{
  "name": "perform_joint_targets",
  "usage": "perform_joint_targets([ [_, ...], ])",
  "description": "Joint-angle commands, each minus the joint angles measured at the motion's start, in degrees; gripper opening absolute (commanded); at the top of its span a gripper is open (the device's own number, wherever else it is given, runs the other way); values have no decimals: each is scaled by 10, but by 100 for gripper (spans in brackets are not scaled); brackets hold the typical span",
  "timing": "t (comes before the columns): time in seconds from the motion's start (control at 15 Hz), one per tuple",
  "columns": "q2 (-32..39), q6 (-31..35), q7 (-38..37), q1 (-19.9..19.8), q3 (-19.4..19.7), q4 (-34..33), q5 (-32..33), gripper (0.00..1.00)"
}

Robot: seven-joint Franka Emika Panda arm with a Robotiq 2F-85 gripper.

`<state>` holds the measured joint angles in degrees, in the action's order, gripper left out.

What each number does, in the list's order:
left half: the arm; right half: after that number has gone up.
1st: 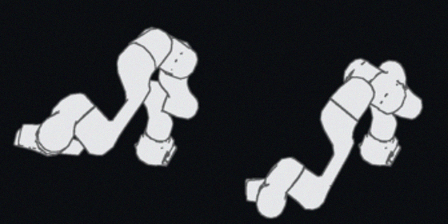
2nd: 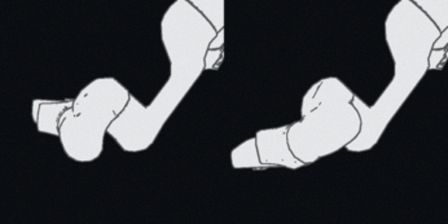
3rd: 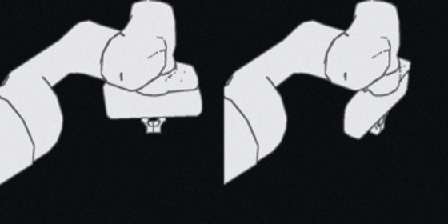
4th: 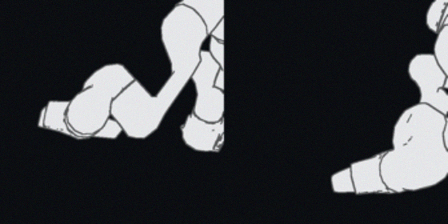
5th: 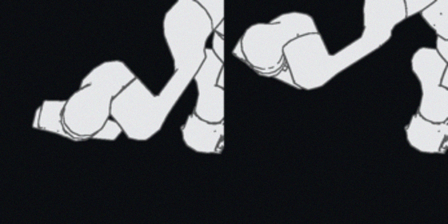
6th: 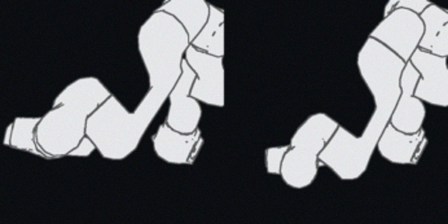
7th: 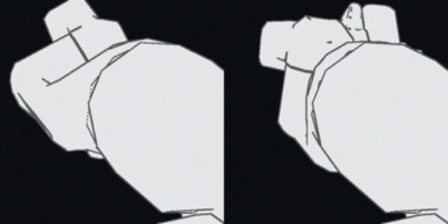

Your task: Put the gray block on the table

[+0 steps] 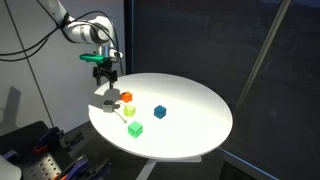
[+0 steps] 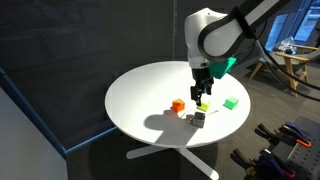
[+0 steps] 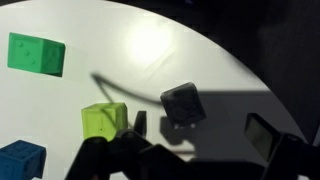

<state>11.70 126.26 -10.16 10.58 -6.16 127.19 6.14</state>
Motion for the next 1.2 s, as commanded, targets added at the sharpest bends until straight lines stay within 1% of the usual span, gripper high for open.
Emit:
perform_joint_targets([
  [0.0,-50,-18,-40,3,-8,22,-15,100],
  [0.27,-89,-4,-64,1,-14,40,-28,100],
  [0.6,-127,3,-60,-4,-17,55,-64,100],
  [0.8,-134,-17,-29,-4,-19,51,-98,100],
  [0.87,-116,-7,-49,-4,-19,42,-75,100],
  [1.13,-120,-8,-43,-4,-20,44,-87,100],
])
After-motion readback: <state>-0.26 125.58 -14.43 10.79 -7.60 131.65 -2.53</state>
